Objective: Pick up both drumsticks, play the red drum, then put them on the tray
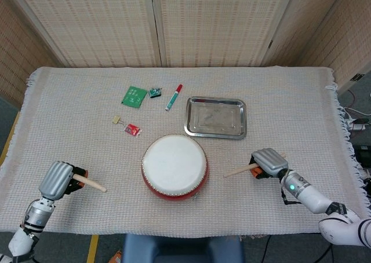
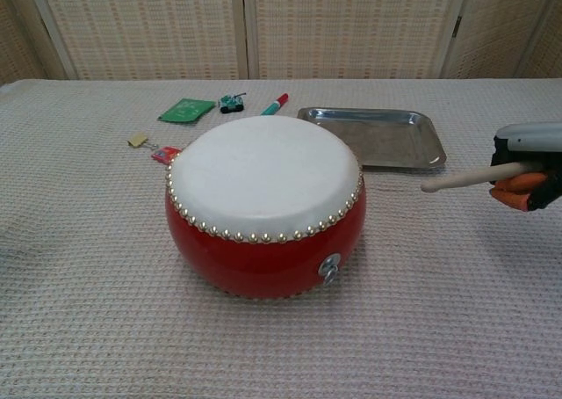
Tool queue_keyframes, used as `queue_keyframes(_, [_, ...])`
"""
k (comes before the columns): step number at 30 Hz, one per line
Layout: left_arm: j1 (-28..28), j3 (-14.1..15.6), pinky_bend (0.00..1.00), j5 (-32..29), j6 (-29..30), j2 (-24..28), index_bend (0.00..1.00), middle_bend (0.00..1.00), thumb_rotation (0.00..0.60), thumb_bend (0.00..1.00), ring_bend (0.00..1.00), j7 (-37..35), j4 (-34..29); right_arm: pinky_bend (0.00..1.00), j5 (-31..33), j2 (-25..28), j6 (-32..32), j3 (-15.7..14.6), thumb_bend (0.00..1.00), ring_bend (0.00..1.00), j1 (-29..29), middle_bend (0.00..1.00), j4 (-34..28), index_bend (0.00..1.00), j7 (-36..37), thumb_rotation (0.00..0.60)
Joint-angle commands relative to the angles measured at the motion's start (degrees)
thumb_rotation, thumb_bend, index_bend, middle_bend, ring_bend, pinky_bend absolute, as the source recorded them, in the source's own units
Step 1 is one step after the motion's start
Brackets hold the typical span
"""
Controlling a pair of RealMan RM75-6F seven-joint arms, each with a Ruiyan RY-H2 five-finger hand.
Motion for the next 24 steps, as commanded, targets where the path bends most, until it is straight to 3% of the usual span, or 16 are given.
queue_keyframes(1, [-1.48, -0.62, 1.0, 0.8, -0.88, 0.94, 1.0, 1.0, 0.6, 0.62, 1.0, 1.49, -1.34, 1.0, 13.84, 7.34, -2.85, 3.49, 0.87, 1.0, 4.77, 1.0, -10.49, 1.0, -16.85, 0.6])
queue_keyframes(8, [-6.56, -2.79, 1.0, 1.0, -5.86, 3.21, 1.0, 1.0, 0.6, 0.62, 1.0, 5.43, -6.11, 1.0, 23.49, 5.03, -2.95, 7.29, 0.87, 1.0, 10.01, 1.0, -11.5, 1.0, -24.3, 0.6])
queue_keyframes(13, [-10.47, -4.94, 1.0, 0.37, -9.5, 4.16, 1.0, 1.0, 0.6, 0.62, 1.0, 8.75, -9.57, 1.0, 29.72, 0.22, -3.89, 9.13, 0.87, 1.0, 15.34, 1.0, -8.8, 1.0, -29.18, 0.6])
queue_keyframes(20, [-14.41, -6.38, 1.0, -1.05, -14.21, 4.06, 1.0, 1.0, 0.6, 0.62, 1.0, 14.6, -11.23, 1.0, 36.26, -5.35, -3.71, 9.53, 0.87, 1.0, 20.78, 1.0, -5.11, 1.0, -34.08, 0.6])
queue_keyframes(24, [-16.11, -6.74, 1.0, -3.75, -18.06, 3.59, 1.0, 1.0, 0.6, 0.62, 1.0, 19.9, -11.69, 1.0, 38.15, -5.45, -2.69, 9.75, 0.87, 1.0, 22.01, 1.0, -5.58, 1.0, -35.11, 0.6])
